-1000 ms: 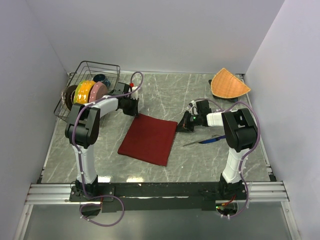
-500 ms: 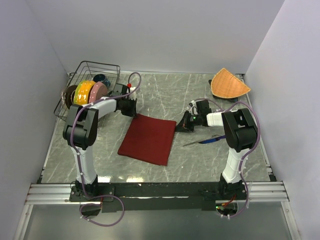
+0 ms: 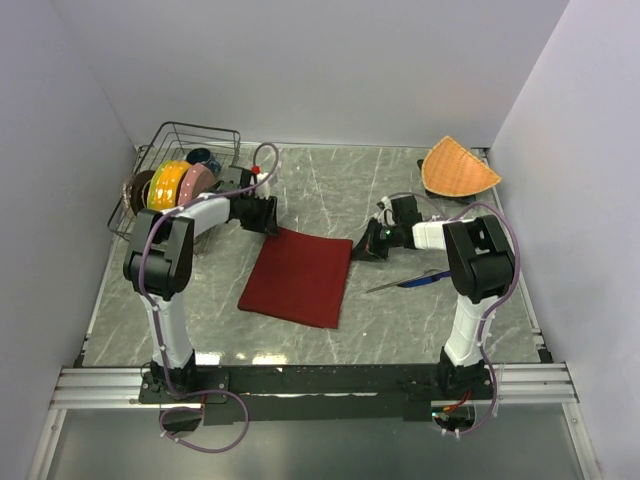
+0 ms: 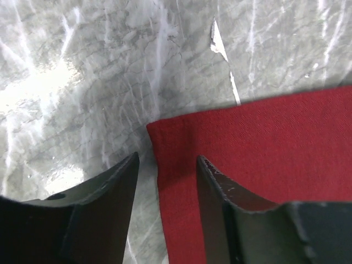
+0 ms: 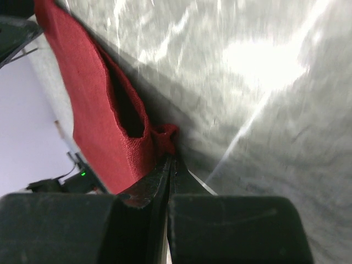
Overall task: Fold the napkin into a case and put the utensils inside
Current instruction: Smooth out the lower triangle-folded napkin at the center of the board.
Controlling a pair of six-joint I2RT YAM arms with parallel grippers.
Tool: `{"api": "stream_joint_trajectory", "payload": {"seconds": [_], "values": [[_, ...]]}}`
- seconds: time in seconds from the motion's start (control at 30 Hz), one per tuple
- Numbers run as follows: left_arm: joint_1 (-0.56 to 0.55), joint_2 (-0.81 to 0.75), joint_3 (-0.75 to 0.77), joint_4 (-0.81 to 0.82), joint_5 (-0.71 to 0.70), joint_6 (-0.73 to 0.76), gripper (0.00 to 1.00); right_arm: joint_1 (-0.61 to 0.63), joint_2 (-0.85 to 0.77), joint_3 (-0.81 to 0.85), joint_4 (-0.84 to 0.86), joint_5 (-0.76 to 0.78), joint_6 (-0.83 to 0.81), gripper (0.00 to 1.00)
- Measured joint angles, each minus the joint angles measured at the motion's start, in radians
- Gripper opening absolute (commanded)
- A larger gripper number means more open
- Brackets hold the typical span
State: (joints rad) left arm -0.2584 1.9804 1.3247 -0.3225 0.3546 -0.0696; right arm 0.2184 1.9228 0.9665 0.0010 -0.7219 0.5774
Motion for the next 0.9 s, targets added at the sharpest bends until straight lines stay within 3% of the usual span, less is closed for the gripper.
{"api": "stream_joint_trajectory", "payload": {"seconds": [0.13,0.23,0.3,0.37,0.67,0.9], "values": [[0.024,-0.036,-0.002,-0.017,0.034,0.005,0.56,0.004,0.022,0.069,-0.050,0.038,-0.063,0.11],[0.044,-0.095,-0.008,-0.049,0.079,0.045,0.56,0.008,0.054,0.154,-0.120,0.060,-0.129,0.24],[0.053,-0.149,-0.016,-0.087,0.114,0.106,0.56,0.008,0.061,0.203,-0.176,0.076,-0.177,0.41],[0.053,-0.204,-0.029,-0.121,0.148,0.186,0.56,0.008,0.051,0.231,-0.233,0.092,-0.222,0.49],[0.022,-0.392,-0.157,-0.346,0.227,0.603,0.42,0.008,-0.169,0.311,-0.560,0.126,-0.431,0.47],[-0.109,-0.423,-0.345,-0.384,0.159,0.743,0.33,0.097,-0.253,0.267,-0.566,-0.011,-0.387,0.45]]}}
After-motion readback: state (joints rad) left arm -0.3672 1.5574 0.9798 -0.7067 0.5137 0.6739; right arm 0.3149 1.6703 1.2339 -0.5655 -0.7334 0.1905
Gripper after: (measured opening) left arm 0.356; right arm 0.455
